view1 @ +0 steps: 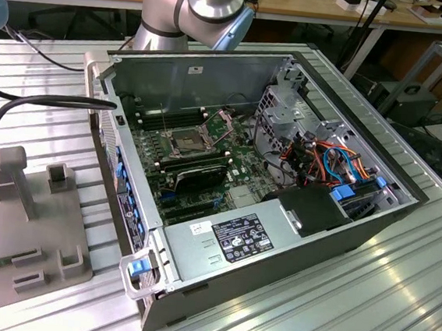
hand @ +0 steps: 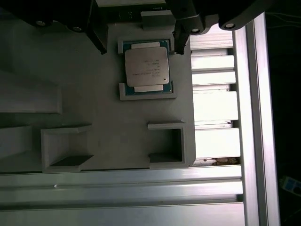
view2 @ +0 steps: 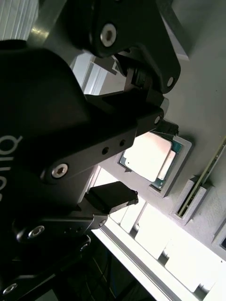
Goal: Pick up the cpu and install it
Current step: 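Pick up the cpu and move it towards the insertion slot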
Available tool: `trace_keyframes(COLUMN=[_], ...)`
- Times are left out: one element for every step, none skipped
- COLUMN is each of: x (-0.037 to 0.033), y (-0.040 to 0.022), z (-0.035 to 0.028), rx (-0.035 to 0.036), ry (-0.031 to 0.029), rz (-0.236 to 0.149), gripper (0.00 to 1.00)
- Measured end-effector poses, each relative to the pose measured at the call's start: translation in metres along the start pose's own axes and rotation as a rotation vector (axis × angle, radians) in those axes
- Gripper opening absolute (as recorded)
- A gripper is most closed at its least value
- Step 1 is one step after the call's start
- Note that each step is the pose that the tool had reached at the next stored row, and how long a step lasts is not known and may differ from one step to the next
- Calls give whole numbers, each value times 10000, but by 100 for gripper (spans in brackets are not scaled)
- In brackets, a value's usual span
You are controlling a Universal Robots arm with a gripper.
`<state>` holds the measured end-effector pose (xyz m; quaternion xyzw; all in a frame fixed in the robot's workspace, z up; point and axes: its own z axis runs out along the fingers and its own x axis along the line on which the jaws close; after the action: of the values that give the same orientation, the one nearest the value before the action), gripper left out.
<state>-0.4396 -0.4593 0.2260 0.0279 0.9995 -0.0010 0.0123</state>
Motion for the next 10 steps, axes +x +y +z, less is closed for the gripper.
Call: trace_keyframes(x=[0,0,0,2,1,1,2,3,3,3], y=[0,2,5,10,12,15,18,22,24,27], z=[1,4,9,13,21,29,38,50,66,86], rx=[0,-1,0,1,0,-1,-1,0,0,0], ry=[0,-1,-1,1,-1,-2,-2,0,0,0], rz=[0,0,1,3,0,0,0,1,0,0], gripper=[68,68,68,68,68,68,68,68,68,68])
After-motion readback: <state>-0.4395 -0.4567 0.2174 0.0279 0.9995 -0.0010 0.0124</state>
